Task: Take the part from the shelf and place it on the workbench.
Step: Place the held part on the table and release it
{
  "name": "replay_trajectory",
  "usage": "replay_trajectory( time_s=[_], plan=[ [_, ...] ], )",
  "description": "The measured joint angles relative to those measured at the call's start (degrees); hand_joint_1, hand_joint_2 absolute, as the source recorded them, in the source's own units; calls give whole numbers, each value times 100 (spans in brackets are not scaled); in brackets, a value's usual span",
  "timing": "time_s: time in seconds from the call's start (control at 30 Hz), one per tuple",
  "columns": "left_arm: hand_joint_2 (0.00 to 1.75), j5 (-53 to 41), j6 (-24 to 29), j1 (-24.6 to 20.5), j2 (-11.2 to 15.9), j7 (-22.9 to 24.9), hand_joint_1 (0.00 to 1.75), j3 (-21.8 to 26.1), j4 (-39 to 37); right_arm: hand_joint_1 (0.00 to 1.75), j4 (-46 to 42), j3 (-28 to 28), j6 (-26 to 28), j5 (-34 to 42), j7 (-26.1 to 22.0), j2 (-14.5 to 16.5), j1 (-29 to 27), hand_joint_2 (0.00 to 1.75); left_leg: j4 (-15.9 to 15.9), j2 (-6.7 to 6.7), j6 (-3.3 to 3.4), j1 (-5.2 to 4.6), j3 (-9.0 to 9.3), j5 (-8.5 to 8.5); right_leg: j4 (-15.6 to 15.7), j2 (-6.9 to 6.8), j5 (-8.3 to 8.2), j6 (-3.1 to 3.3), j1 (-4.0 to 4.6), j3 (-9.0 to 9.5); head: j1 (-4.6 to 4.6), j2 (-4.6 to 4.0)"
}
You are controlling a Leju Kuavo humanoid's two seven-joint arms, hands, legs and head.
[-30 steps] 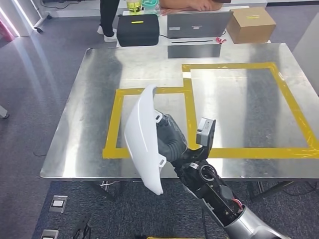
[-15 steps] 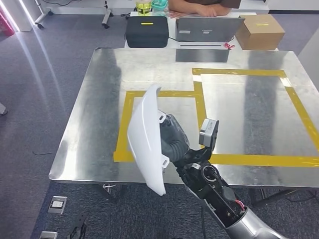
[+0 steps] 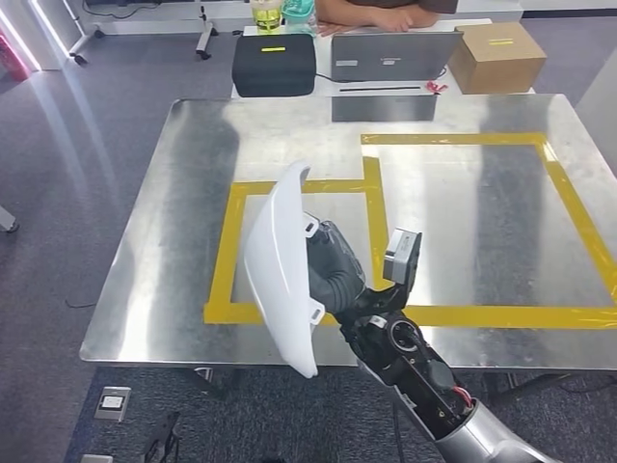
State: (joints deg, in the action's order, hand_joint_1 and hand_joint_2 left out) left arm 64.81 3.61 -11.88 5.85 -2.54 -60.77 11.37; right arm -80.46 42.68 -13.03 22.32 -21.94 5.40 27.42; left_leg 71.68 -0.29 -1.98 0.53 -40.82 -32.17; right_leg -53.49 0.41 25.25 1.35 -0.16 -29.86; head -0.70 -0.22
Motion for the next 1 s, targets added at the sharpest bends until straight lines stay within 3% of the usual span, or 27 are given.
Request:
replay_trajectory(
  time_s=[0.03,0.07,0.13,0.17,0.23,0.33,0.4,0.47,0.5,0.53,0.57,0.63,0.7,0.87,1.0],
  plan=[
    [175,0,0,6,1,0,0,-1,-1,175,-1,0,2,0,1,0,-13,175,2,0,-9,14,-48,97,0,5,13,-2,-1,12,-22,0],
    [175,0,0,9,5,0,0,-1,-1,175,-1,0,3,0,2,0,-21,175,-256,2,-14,28,37,306,-1,12,30,-9,-3,34,-50,0],
    [175,0,0,2,16,0,0,-1,-1,175,-4,-1,3,0,1,0,-25,175,-1153,9,-11,45,433,771,-5,23,77,-45,4,81,-100,0],
    [175,0,0,-6,19,0,0,-1,0,175,-6,-2,3,0,1,0,-23,175,-1506,10,5,40,591,902,-10,26,101,-71,13,92,-112,0],
    [175,0,0,-15,15,0,0,-1,0,175,-8,-2,3,0,0,0,-23,175,-1759,7,57,11,701,923,-15,28,141,-127,24,93,-101,0],
    [175,0,0,-8,10,0,0,-1,0,175,-15,-6,3,0,-1,0,-26,175,-1781,8,160,9,734,897,-112,18,245,-209,0,52,-60,0],
    [175,-1,0,-13,13,0,0,-1,0,175,-22,-8,6,0,-2,-1,-25,175,-1801,16,226,19,793,873,-660,5,526,-251,-8,-194,-6,0],
    [175,-3,0,-17,20,0,0,-2,0,175,-24,-9,16,0,-2,-8,-36,175,-1799,21,269,4,834,840,-1568,-1,882,-272,-7,-640,64,0],
    [175,-5,0,-16,23,0,0,-3,0,175,-24,-9,23,-2,-2,-14,-48,175,-1798,20,277,-4,852,825,-1888,-1,957,-273,-8,-828,89,0],
    [175,-8,0,-14,24,1,0,-3,0,175,-24,-10,29,-5,-2,-21,-59,175,-1796,16,281,-10,873,808,-1974,-1,905,-266,-7,-912,110,0],
    [175,-13,1,-12,22,1,0,-3,0,175,-24,-10,33,-9,-2,-26,-65,175,-1796,8,277,-13,903,788,-1793,-1,727,-252,-6,-867,130,0],
    [175,-19,4,-12,15,1,0,-3,0,175,-25,-14,38,-15,-2,-31,-64,175,-1795,-9,253,-16,979,737,-934,0,224,-202,2,-514,176,0],
    [175,-24,10,-23,8,-1,0,-3,0,175,-28,-20,38,-17,-1,-31,-54,175,-1777,-19,212,-30,1005,698,-276,5,-26,-159,22,-201,208,0],
    [175,-31,17,-23,10,0,0,-7,0,175,-32,-27,69,-211,66,-31,-43,175,-1762,-8,223,-52,980,683,-107,45,-19,-170,37,-133,127,0],
    [175,-57,17,-33,-2,18,0,-10,0,175,-30,-7,269,-946,373,-35,131,175,-1808,-8,199,-48,996,699,-108,46,-12,-147,45,-136,74,0]
  ],
)
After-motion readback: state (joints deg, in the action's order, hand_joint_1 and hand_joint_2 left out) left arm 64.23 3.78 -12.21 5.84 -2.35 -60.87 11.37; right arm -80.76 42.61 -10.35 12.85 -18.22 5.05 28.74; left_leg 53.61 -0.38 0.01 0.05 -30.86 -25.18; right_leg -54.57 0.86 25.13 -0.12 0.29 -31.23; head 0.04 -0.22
